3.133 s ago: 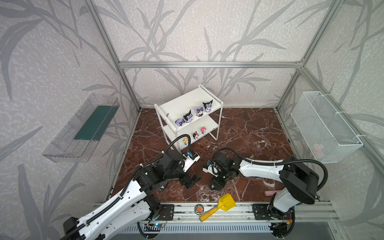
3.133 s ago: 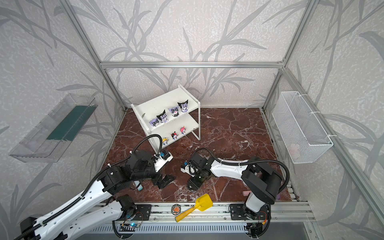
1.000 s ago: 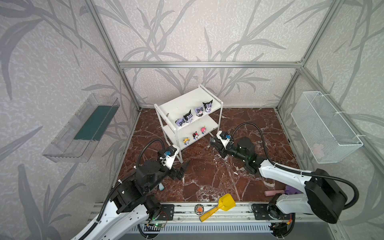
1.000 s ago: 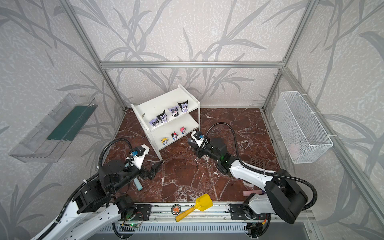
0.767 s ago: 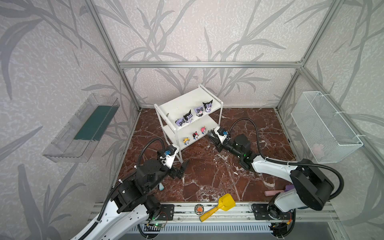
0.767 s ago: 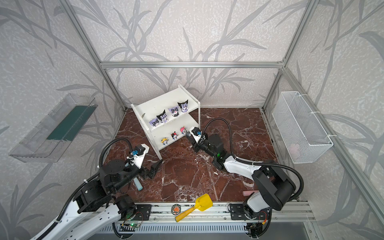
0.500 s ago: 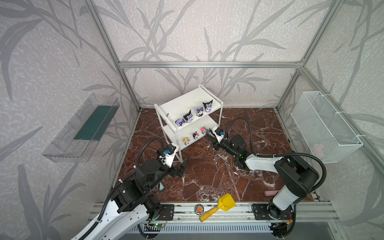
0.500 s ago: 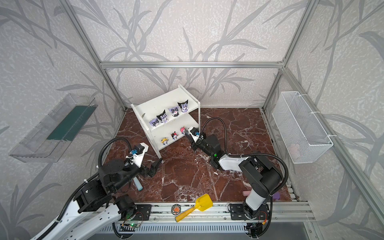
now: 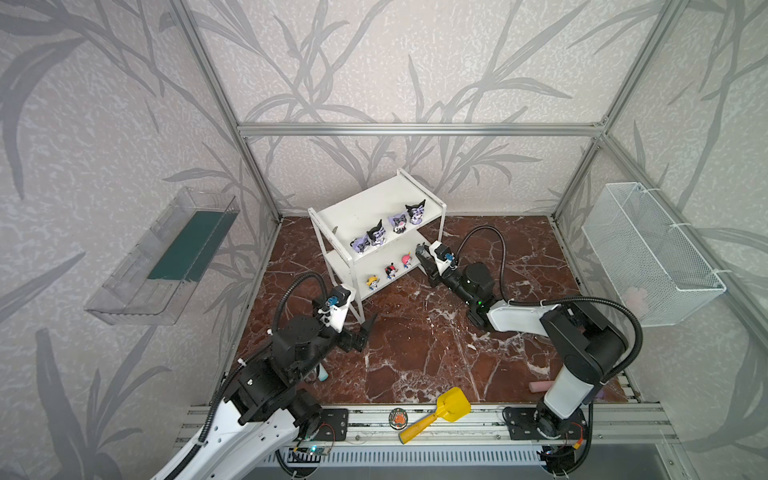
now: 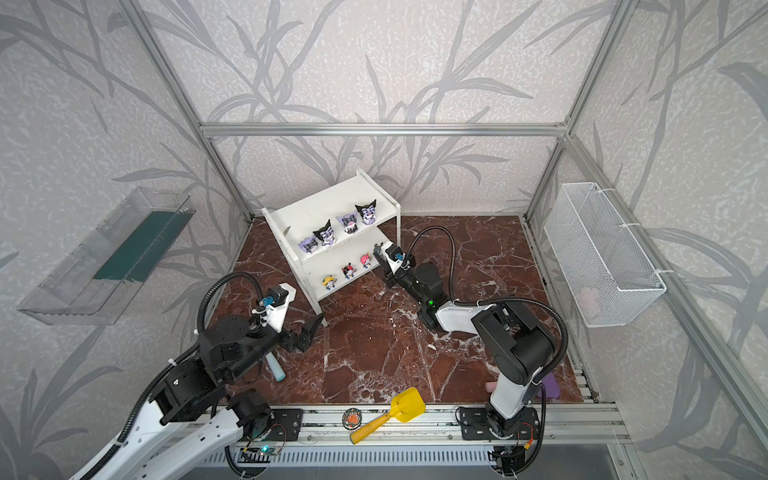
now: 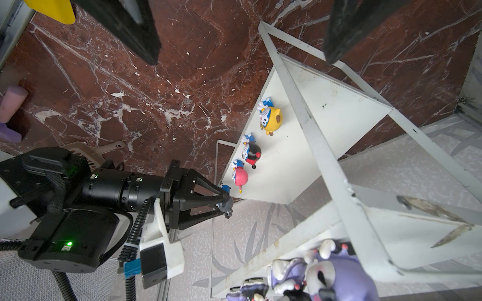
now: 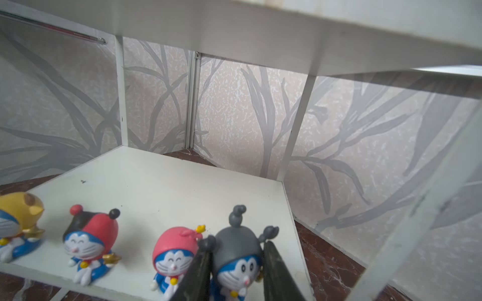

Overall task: Place and organize the plastic toys onto the shelf
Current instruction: 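Lower the grey Doraemon beside the pink Doraemon on the lower shelf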

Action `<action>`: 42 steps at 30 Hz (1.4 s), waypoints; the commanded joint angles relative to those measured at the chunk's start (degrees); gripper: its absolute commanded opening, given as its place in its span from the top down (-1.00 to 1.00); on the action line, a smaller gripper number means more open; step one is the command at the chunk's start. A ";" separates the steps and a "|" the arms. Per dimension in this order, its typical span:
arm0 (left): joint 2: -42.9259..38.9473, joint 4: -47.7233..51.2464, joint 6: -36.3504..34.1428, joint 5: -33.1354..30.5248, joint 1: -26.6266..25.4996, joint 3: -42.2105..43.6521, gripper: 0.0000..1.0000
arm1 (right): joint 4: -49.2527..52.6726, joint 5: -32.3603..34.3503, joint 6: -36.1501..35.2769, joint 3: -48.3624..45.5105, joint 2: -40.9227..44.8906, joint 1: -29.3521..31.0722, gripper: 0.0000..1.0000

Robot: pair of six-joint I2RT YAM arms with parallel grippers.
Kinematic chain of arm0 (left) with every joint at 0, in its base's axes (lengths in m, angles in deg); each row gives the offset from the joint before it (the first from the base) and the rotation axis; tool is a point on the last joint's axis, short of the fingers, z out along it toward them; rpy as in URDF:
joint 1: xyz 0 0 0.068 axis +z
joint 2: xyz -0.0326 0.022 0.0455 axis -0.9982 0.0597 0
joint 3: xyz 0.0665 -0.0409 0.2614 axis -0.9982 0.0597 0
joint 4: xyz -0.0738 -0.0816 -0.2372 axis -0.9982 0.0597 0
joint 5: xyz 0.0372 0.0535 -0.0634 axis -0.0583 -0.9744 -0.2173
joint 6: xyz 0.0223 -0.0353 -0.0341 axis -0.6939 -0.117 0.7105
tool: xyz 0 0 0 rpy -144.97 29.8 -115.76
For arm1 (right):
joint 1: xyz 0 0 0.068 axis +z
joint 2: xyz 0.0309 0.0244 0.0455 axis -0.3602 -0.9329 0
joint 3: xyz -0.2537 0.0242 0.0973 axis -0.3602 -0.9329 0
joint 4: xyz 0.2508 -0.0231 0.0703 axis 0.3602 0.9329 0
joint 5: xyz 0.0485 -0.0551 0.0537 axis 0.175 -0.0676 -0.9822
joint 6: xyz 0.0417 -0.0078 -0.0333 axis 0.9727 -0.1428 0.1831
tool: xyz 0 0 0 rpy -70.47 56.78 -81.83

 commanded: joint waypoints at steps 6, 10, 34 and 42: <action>0.71 -1.43 -0.23 1.86 1.17 0.46 -0.98 | -4.56 0.55 -0.49 1.57 -2.39 -0.87 0.53; 1.01 -1.50 -0.15 2.20 1.29 0.46 -0.98 | -4.84 0.72 -0.93 1.57 -3.20 -0.89 0.52; 1.23 -1.91 0.12 3.72 2.01 0.64 -0.98 | -10.23 2.23 -1.71 1.05 -6.43 -0.92 0.18; 0.79 -1.83 0.21 3.79 2.09 0.72 -0.98 | -9.50 1.64 -1.81 0.22 -3.71 -0.94 0.08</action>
